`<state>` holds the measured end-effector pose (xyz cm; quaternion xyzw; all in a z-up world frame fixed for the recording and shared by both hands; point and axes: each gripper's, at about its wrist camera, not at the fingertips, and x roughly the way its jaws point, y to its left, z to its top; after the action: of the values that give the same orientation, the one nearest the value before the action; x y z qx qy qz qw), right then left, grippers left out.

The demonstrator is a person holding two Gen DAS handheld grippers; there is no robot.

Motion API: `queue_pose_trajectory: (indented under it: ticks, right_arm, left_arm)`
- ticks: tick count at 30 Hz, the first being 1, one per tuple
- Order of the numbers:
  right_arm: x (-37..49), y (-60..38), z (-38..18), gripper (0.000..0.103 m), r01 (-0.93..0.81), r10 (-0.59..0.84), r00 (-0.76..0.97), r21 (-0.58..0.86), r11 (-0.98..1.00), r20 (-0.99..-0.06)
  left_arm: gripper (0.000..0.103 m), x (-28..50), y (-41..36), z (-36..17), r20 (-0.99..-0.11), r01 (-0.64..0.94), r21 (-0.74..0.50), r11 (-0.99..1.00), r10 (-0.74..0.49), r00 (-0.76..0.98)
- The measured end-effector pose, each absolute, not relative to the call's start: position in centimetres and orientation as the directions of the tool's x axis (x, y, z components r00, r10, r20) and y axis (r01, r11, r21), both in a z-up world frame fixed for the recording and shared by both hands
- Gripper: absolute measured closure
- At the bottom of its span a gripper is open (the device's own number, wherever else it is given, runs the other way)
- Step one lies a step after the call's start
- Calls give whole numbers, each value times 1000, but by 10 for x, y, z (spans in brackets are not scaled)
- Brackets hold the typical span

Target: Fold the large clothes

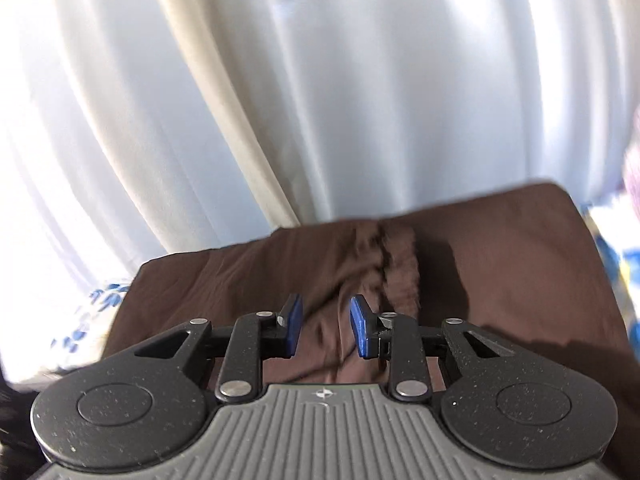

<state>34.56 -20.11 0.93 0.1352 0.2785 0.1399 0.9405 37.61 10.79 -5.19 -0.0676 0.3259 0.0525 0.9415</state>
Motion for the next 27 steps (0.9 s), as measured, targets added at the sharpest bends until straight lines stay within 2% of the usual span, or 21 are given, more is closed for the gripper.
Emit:
queue_pose_trajectory:
  ticks: [3,7,11,15,18,21,24,27]
  right_arm:
    - [366,-187,-8,76,-177,274,803,227,958,-529]
    - [369,-184,-41,76,-150,199,780,132,980,-593]
    - [365,-183,-51,75,-170,194,786,97,981,-587]
    - [364,-177,-52,74,-184,180,788,54,981,-589]
    - [360,-183,-44,74,-171,190,767,91,981,-613]
    - [338,-205,-34,74,-177,257,707,187,966,-659]
    - [280,-248,-25,73,-195,320,700,261,946,-639]
    - [216,-297,-13,66,-165,298,726,263,950,-620]
  left_arm:
    - [1,385,111,-65,-661,-162,-90,983,63,747]
    - [1,383,106,-82,-654,-120,-5,993,88,752]
    - [0,386,109,-87,-660,-119,-18,993,78,747]
    - [0,383,107,-81,-684,-90,27,996,84,725]
    - [0,358,105,-59,-687,-84,65,994,106,719]
    - [0,304,115,-24,-660,-50,-22,999,23,751]
    - [0,238,132,0,-633,-26,-99,995,-42,773]
    - [0,186,149,4,-659,-68,-72,995,3,752]
